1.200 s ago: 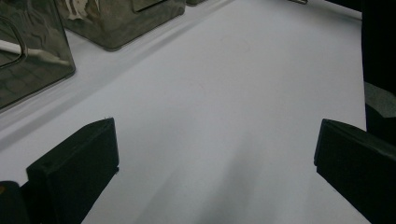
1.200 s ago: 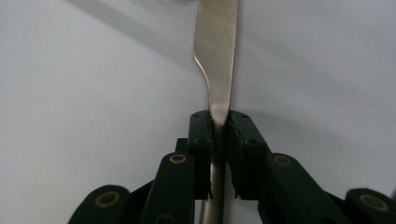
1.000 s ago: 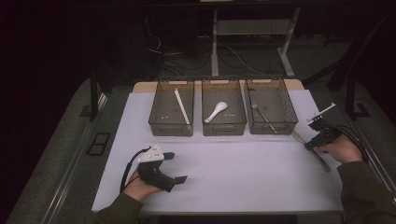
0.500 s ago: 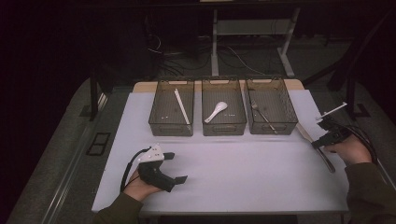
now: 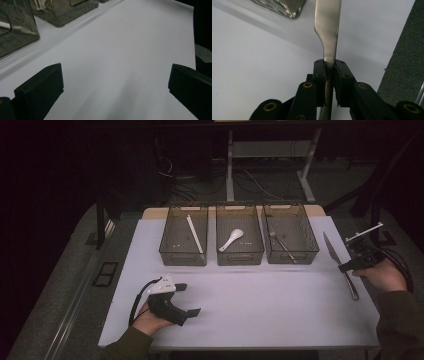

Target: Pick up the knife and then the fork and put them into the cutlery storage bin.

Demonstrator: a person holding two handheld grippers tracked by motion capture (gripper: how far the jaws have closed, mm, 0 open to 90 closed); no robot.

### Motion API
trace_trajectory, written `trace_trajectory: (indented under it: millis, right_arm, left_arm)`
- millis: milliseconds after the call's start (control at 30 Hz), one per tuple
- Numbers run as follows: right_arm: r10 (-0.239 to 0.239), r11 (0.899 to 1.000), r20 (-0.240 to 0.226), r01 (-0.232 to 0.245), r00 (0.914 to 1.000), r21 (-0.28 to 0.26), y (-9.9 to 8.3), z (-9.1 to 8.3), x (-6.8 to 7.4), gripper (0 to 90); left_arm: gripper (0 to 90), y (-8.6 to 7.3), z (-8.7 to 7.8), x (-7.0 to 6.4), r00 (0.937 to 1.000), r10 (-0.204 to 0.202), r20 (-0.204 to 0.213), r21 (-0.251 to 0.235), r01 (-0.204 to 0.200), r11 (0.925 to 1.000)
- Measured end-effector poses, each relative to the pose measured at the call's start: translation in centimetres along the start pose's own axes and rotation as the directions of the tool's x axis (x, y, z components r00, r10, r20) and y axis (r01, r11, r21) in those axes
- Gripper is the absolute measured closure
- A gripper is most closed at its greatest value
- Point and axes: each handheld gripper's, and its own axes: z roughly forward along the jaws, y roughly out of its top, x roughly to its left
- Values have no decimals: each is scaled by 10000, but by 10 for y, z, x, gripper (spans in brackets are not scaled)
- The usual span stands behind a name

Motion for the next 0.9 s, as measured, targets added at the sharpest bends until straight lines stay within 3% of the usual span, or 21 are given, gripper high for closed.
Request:
trace_trajectory:
  millis: [533,900]
  right_arm:
    - [-197,9980,-199,184,9996,-611,23,-28,7,800]
    - [-354,9943,-178,334,9992,-1014,55,-51,15,799]
  left_arm:
    - [0,0,0,0,10000,6,0,5,-6,10000]
    - [0,1,0,0,10000,4,38,18,-4,10000]
